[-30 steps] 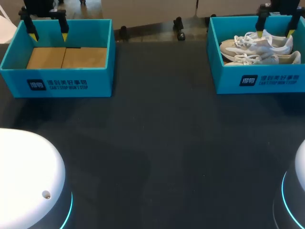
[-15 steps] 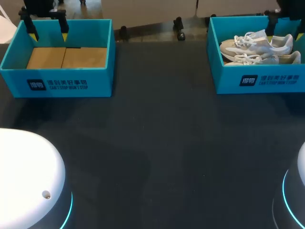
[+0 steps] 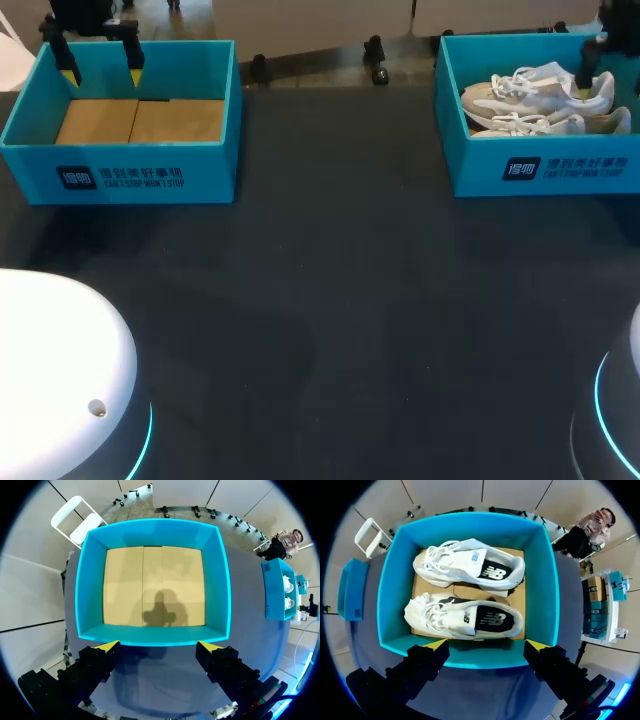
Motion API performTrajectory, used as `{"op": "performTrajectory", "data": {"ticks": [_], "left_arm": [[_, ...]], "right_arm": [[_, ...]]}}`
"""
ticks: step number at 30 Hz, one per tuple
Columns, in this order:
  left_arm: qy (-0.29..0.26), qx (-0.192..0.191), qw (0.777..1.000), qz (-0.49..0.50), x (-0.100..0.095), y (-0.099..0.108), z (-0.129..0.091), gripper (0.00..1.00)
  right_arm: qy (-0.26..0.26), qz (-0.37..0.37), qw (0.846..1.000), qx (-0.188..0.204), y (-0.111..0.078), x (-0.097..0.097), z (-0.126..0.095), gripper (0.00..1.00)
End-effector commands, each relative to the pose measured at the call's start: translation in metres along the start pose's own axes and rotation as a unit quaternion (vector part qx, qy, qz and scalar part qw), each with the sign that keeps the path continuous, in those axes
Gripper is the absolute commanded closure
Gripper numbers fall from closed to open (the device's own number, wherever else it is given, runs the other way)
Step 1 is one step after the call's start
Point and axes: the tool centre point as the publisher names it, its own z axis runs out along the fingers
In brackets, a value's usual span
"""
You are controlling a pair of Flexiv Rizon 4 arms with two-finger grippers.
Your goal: Take the shoe out of the shoebox, open the shoe tongue, remove and reinsert the insole, then place the shoe into the shoebox
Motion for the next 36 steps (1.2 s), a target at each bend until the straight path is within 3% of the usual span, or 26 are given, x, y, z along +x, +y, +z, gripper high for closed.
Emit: {"op": "performTrajectory", "data": {"ticks": [1, 7, 27, 36], "left_arm": [[0.000, 0.000, 1.000, 0.000, 0.000, 0.000, 0.000, 0.00], [0.000, 0.000, 1.000, 0.000, 0.000, 0.000, 0.000, 0.00], [0.000, 0.000, 1.000, 0.000, 0.000, 0.000, 0.000, 0.00], [0.000, 0.000, 1.000, 0.000, 0.000, 0.000, 0.000, 0.00]], "right_arm": [[-0.001, -0.005, 1.000, -0.001, -0.002, -0.003, 0.012, 0.00], [-0.005, 0.007, 1.000, 0.007, 0.001, -0.009, 0.029, 0.00], [-0.025, 0.003, 1.000, -0.011, -0.011, -0.027, 0.050, 0.00], [-0.031, -0.002, 0.999, -0.014, -0.009, -0.035, 0.057, 0.00]]}}
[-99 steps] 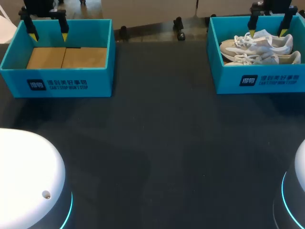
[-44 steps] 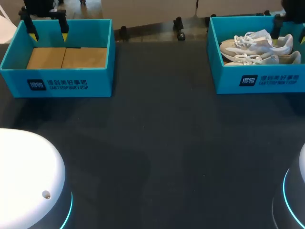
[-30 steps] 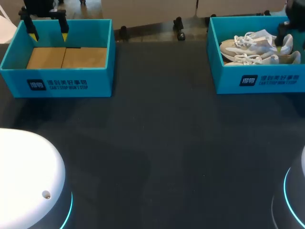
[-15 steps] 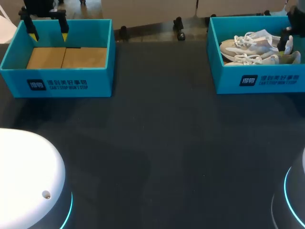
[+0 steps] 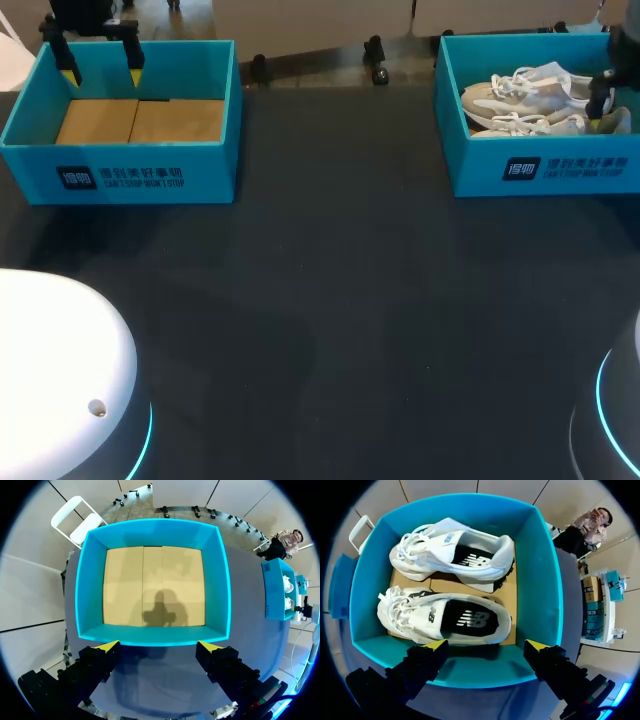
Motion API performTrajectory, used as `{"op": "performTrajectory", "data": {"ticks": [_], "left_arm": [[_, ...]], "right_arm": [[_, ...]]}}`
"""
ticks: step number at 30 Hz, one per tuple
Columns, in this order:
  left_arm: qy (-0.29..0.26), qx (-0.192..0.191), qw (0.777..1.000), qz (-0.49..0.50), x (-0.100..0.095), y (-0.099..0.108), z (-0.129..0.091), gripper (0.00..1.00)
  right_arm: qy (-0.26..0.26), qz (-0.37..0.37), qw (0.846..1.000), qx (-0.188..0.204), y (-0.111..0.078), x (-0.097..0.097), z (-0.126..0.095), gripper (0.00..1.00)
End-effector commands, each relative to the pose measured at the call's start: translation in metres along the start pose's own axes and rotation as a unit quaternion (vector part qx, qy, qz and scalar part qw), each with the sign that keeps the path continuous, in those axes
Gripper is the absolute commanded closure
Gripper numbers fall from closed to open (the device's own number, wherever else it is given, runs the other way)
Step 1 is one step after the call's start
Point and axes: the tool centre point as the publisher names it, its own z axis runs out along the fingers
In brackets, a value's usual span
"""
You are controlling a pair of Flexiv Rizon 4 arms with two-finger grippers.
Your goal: Take the shoe out of the shoebox, open the shoe tongue, remove and reinsert the insole, then place the shoe into the shoebox
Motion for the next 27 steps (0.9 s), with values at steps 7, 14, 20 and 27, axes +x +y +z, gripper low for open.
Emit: {"op": "performTrajectory", "data": {"ticks": [7, 14, 20, 27], "left_arm": [[0.000, 0.000, 1.000, 0.000, 0.000, 0.000, 0.000, 0.00], [0.000, 0.000, 1.000, 0.000, 0.000, 0.000, 0.000, 0.00], [0.000, 0.000, 1.000, 0.000, 0.000, 0.000, 0.000, 0.00], [0.000, 0.000, 1.000, 0.000, 0.000, 0.000, 0.000, 0.00]], "right_arm": [[0.015, -0.006, 1.000, -0.005, 0.002, -0.005, 0.011, 0.00], [0.020, -0.005, 1.000, -0.005, 0.005, -0.016, 0.019, 0.03], [0.022, -0.008, 1.000, -0.003, 0.010, -0.016, 0.025, 0.17], [0.026, -0.020, 0.999, 0.000, 0.016, -0.012, 0.029, 0.10]]}}
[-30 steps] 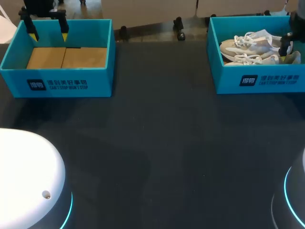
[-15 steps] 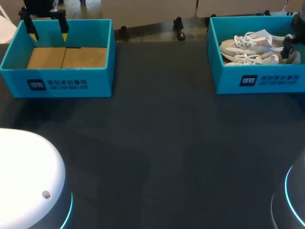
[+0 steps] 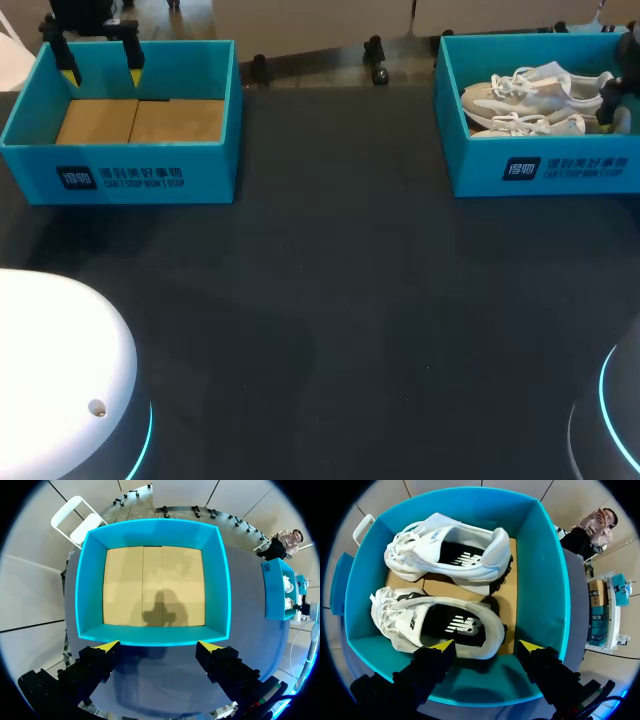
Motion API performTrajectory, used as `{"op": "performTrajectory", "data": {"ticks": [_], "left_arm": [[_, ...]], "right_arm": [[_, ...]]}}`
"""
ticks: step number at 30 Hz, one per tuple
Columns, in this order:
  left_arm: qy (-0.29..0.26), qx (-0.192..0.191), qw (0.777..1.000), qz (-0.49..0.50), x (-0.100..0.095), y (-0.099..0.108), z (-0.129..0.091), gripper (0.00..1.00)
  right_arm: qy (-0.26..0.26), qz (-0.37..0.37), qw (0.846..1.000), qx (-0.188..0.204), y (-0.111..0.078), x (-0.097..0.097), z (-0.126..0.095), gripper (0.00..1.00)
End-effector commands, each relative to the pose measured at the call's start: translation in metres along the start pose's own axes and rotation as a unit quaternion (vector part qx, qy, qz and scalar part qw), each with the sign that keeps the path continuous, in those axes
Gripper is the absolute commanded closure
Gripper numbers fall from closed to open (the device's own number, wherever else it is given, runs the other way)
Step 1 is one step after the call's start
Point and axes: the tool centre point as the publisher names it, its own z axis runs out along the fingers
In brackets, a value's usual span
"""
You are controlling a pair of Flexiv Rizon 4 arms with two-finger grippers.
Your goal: Take the shoe out of the shoebox, open the shoe tongue, remove and reinsert the insole, then place the shoe into the shoebox
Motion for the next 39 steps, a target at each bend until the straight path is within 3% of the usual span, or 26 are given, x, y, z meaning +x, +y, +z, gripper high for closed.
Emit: {"op": "performTrajectory", "data": {"ticks": [1, 7, 17, 23, 25, 27, 34, 36, 37, 38, 39], "left_arm": [[0.000, 0.000, 1.000, 0.000, 0.000, 0.000, 0.000, 0.00], [0.000, 0.000, 1.000, 0.000, 0.000, 0.000, 0.000, 0.00], [0.000, 0.000, 1.000, 0.000, 0.000, 0.000, 0.000, 0.00], [0.000, 0.000, 1.000, 0.000, 0.000, 0.000, 0.000, 0.00], [0.000, 0.000, 1.000, 0.000, 0.000, 0.000, 0.000, 0.00], [0.000, 0.000, 1.000, 0.000, 0.000, 0.000, 0.000, 0.00], [0.000, 0.000, 1.000, 0.000, 0.000, 0.000, 0.000, 0.00], [0.000, 0.000, 1.000, 0.000, 0.000, 0.000, 0.000, 0.00], [0.000, 0.000, 1.000, 0.000, 0.000, 0.000, 0.000, 0.00], [0.000, 0.000, 1.000, 0.000, 0.000, 0.000, 0.000, 0.00], [0.000, 0.000, 1.000, 0.000, 0.000, 0.000, 0.000, 0.00]], "right_arm": [[0.001, -0.006, 1.000, 0.005, 0.009, 0.002, 0.004, 0.06], [0.003, -0.009, 1.000, 0.010, 0.014, 0.001, 0.011, 0.00], [0.002, -0.013, 1.000, 0.018, 0.018, -0.001, 0.019, 0.02], [0.008, -0.009, 1.000, 0.024, 0.016, 0.002, 0.024, 0.20], [0.009, -0.009, 1.000, 0.025, 0.015, 0.004, 0.024, 0.35], [0.010, -0.010, 1.000, 0.025, 0.013, 0.005, 0.024, 0.45], [0.010, -0.009, 1.000, 0.022, 0.011, 0.005, 0.022, 0.52], [0.010, -0.009, 1.000, 0.022, 0.010, 0.005, 0.022, 0.51], [0.010, -0.009, 1.000, 0.021, 0.010, 0.005, 0.022, 0.34], [0.010, -0.009, 1.000, 0.021, 0.010, 0.004, 0.022, 0.11], [0.009, -0.008, 1.000, 0.022, 0.010, 0.003, 0.022, 0.00]]}}
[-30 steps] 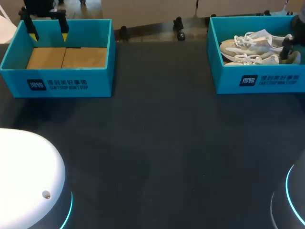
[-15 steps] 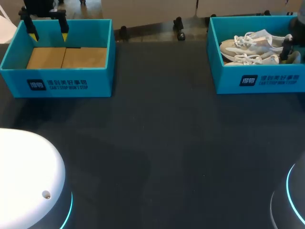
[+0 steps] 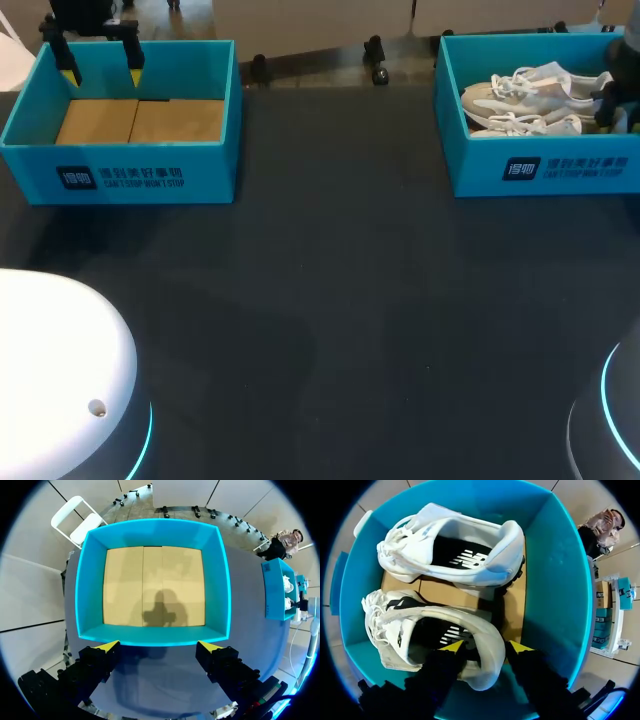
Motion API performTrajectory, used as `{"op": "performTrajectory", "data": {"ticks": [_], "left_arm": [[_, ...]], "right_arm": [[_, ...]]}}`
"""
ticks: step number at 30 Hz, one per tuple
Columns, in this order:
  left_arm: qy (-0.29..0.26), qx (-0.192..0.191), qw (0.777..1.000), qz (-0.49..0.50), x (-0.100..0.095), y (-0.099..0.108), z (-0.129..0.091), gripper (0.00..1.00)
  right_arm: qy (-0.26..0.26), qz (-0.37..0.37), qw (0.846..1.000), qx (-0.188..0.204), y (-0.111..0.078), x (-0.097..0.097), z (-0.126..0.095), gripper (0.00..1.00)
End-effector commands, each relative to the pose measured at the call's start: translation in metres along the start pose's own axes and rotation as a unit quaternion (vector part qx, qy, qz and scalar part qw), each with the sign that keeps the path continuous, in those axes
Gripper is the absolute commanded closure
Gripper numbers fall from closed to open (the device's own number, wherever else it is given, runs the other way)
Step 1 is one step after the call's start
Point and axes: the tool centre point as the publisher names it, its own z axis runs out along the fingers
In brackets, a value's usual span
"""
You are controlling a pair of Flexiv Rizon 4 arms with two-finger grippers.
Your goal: Take the shoe out of the shoebox, open the shoe tongue, remove and reinsert the insole, then place the shoe into the shoebox
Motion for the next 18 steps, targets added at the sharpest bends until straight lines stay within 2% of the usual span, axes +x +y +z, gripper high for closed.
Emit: {"op": "performTrajectory", "data": {"ticks": [1, 5, 8, 18], "left_arm": [[0.000, 0.000, 1.000, 0.000, 0.000, 0.000, 0.000, 0.00], [0.000, 0.000, 1.000, 0.000, 0.000, 0.000, 0.000, 0.00], [0.000, 0.000, 1.000, 0.000, 0.000, 0.000, 0.000, 0.00], [0.000, 0.000, 1.000, 0.000, 0.000, 0.000, 0.000, 0.00]], "right_arm": [[-0.003, 0.002, 1.000, 0.000, -0.002, -0.001, 0.001, 0.00], [-0.005, 0.006, 1.000, 0.000, -0.002, -0.004, 0.001, 0.00], [-0.005, 0.007, 1.000, 0.000, -0.002, -0.004, 0.002, 0.07], [0.003, 0.006, 1.000, 0.013, -0.002, -0.003, 0.014, 0.10]]}}
